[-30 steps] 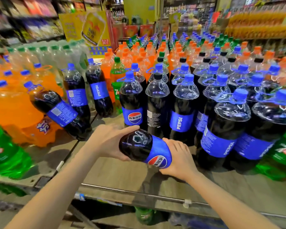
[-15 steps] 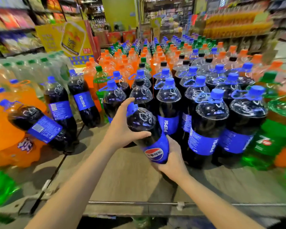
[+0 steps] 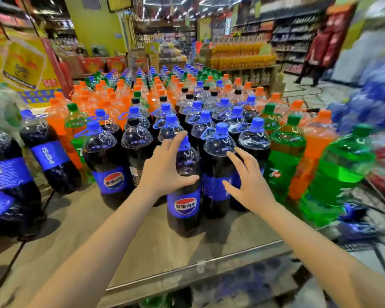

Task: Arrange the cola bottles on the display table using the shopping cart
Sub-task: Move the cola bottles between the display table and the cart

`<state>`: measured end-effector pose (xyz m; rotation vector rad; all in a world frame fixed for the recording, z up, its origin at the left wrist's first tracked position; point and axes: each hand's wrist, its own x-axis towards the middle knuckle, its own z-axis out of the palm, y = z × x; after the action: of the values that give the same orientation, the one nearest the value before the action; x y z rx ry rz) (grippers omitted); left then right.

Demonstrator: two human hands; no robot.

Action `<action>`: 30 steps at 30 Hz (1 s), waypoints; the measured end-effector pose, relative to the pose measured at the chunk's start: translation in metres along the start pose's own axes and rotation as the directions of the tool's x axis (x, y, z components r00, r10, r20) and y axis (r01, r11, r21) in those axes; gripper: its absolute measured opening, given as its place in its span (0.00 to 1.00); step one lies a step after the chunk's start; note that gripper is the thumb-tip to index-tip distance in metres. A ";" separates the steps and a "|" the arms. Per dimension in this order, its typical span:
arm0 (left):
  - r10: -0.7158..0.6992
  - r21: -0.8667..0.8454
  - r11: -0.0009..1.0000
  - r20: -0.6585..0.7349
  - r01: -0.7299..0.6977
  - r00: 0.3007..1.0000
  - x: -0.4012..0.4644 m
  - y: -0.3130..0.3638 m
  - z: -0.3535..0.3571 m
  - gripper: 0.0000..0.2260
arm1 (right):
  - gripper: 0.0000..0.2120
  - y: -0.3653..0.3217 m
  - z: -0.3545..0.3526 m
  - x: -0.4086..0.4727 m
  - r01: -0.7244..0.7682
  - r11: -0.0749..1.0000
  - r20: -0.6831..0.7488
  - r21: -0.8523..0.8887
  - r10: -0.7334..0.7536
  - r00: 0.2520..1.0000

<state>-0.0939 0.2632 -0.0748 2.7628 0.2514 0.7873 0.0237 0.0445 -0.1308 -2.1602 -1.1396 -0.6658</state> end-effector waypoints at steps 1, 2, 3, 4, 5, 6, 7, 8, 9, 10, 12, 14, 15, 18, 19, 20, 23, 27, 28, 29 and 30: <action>0.010 0.007 1.000 -0.020 -0.010 1.000 -0.001 0.002 0.004 0.50 | 0.36 0.000 -0.003 0.003 -0.006 1.000 0.014 -0.013 0.006 1.000; 0.012 -0.003 1.000 -0.049 -0.012 0.999 -0.003 0.002 0.008 0.50 | 0.38 0.000 -0.004 0.006 -0.009 1.000 0.027 -0.020 0.010 1.000; 0.010 -0.034 0.999 -0.089 -0.013 0.996 -0.007 0.000 0.011 0.51 | 0.39 -0.002 -0.005 0.009 -0.015 1.000 0.042 -0.024 0.016 0.999; 0.003 -0.080 0.997 -0.141 -0.014 0.990 -0.013 -0.003 0.015 0.52 | 0.40 -0.005 -0.005 0.013 -0.022 0.999 0.061 -0.025 0.023 0.998; -0.015 -0.129 0.992 -0.199 -0.011 0.980 -0.021 -0.006 0.020 0.53 | 0.42 -0.007 -0.004 0.017 -0.034 0.999 0.085 -0.026 0.036 0.996; -0.047 -0.172 0.985 -0.248 0.003 0.968 -0.030 -0.009 0.026 0.54 | 0.43 -0.010 -0.002 0.021 -0.047 0.999 0.102 -0.027 0.050 0.994; -0.087 -0.208 0.978 -0.276 0.028 0.957 -0.042 -0.011 0.035 0.56 | 0.44 -0.012 0.000 0.024 -0.064 0.998 0.112 -0.030 0.067 0.991; -0.132 -0.247 0.967 -0.279 0.062 0.951 -0.054 -0.012 0.046 0.58 | 0.45 -0.014 0.003 0.027 -0.080 0.996 0.115 -0.034 0.083 0.990; -0.175 -0.288 0.953 -0.259 0.097 0.950 -0.067 -0.014 0.058 0.60 | 0.46 -0.015 0.007 0.029 -0.098 0.994 0.118 -0.042 0.102 0.988; -0.210 -0.325 0.937 -0.222 0.130 0.952 -0.078 -0.016 0.070 0.61 | 0.46 -0.016 0.010 0.030 -0.107 0.993 0.115 -0.058 0.113 0.987; -0.257 -0.371 0.908 -0.129 0.194 0.958 -0.094 -0.020 0.092 0.61 | 0.47 -0.016 0.018 0.029 -0.105 0.989 0.096 -0.102 0.115 0.989; -0.271 -0.393 0.894 -0.089 0.216 0.958 -0.099 -0.025 0.106 0.63 | 0.48 -0.013 0.027 0.026 -0.092 0.988 0.068 -0.127 0.101 0.992; -0.271 -0.405 0.888 -0.081 0.216 0.959 -0.099 -0.028 0.110 0.64 | 0.48 -0.012 0.030 0.024 -0.091 0.988 0.057 -0.124 0.099 0.993; -0.254 -0.419 0.885 -0.067 0.204 0.965 -0.095 -0.033 0.117 0.64 | 0.49 -0.010 0.035 0.022 -0.108 0.990 0.048 -0.095 0.113 0.992; -0.251 -0.423 0.884 -0.068 0.200 0.966 -0.092 -0.034 0.118 0.64 | 0.49 -0.010 0.037 0.022 -0.108 0.990 0.048 -0.088 0.113 0.992; -0.246 -0.427 0.884 -0.072 0.193 0.967 -0.090 -0.036 0.120 0.64 | 0.48 -0.009 0.038 0.021 -0.105 0.991 0.043 -0.084 0.109 0.993; -0.228 -0.414 0.894 -0.086 0.173 0.970 -0.079 -0.038 0.127 0.63 | 0.46 -0.004 0.043 0.018 -0.076 0.994 0.008 -0.078 0.077 0.997; -0.216 -0.387 0.907 -0.091 0.166 0.972 -0.072 -0.044 0.134 0.63 | 0.45 -0.001 0.048 0.015 -0.065 0.994 -0.021 -0.086 0.064 0.998; -0.216 -0.382 0.909 -0.086 0.168 0.973 -0.073 -0.045 0.134 0.63 | 0.45 -0.001 0.049 0.015 -0.063 0.994 -0.027 -0.087 0.061 0.998; -0.214 -0.376 0.911 -0.081 0.169 0.973 -0.073 -0.046 0.133 0.63 | 0.45 0.000 0.051 0.014 -0.062 0.994 -0.030 -0.090 0.060 0.998; -0.209 -0.372 0.913 -0.079 0.166 0.975 -0.074 -0.045 0.132 0.63 | 0.45 0.000 0.052 0.013 -0.063 0.993 -0.030 -0.095 0.061 0.998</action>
<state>-0.0894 0.2630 -0.2326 2.3101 0.3492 0.8497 0.0386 0.0883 -0.1581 -2.2505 -1.0411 -0.7332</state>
